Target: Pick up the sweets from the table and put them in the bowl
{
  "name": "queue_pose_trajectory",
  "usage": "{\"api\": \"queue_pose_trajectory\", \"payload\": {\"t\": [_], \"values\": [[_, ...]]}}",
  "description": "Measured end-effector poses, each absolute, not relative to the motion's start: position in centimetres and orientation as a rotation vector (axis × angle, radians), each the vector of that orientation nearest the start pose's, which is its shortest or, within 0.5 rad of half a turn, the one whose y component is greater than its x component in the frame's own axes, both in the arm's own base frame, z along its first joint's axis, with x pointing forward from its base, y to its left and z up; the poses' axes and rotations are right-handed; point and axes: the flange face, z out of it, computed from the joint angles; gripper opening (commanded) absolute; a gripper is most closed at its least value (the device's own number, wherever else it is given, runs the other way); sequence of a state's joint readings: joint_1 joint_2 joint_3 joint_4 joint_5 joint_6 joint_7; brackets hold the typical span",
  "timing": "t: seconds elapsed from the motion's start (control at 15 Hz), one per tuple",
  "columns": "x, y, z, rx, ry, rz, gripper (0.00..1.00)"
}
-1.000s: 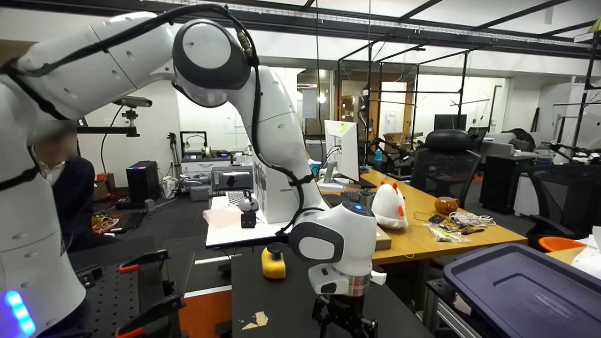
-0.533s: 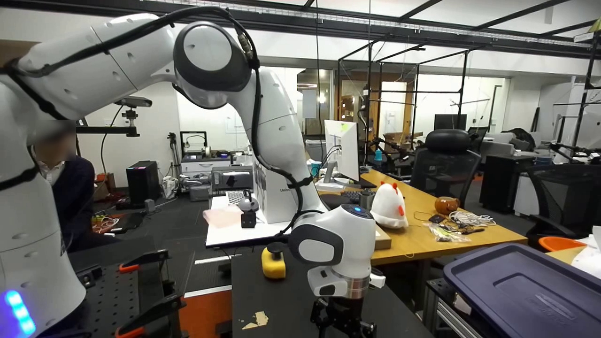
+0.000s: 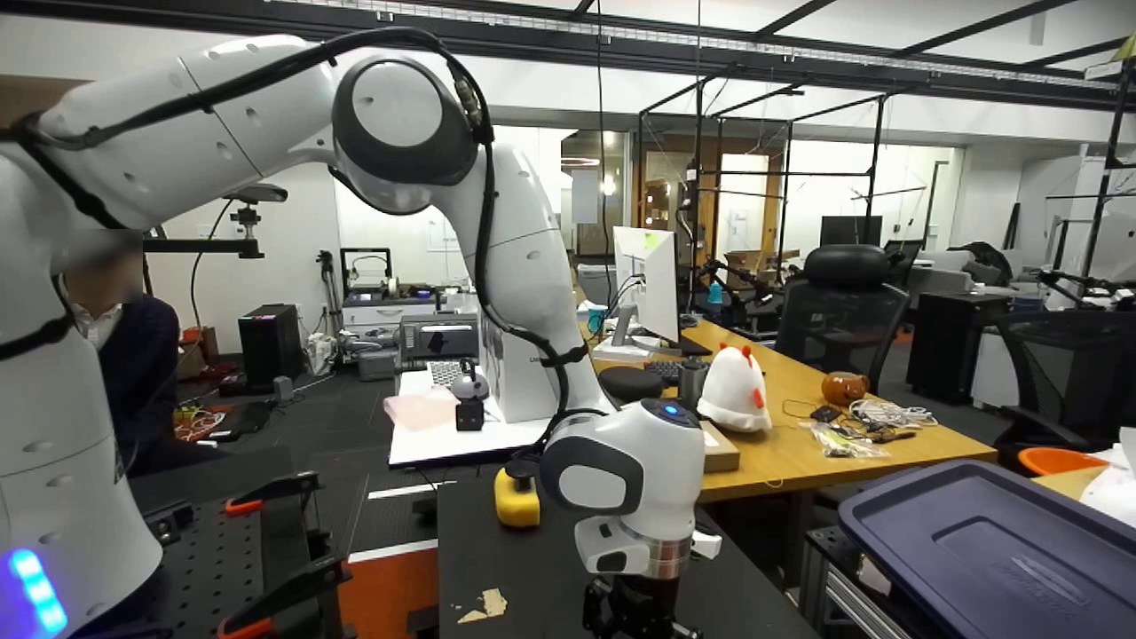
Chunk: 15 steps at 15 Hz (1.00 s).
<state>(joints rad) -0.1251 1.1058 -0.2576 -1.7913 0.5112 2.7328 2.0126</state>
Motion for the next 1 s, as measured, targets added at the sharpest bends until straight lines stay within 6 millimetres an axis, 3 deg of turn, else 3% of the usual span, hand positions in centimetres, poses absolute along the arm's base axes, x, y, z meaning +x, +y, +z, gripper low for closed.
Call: {"api": "queue_pose_trajectory", "payload": {"t": [0.47, 0.8, 1.0], "values": [[52.6, -24.5, -4.4, -0.619, 3.169, 0.005, 0.02], [53.5, -24.0, -3.4, -0.637, 3.141, -0.028, 0.06], [54.7, -23.6, -1.3, -0.650, 3.091, -0.091, 0.06]]}}
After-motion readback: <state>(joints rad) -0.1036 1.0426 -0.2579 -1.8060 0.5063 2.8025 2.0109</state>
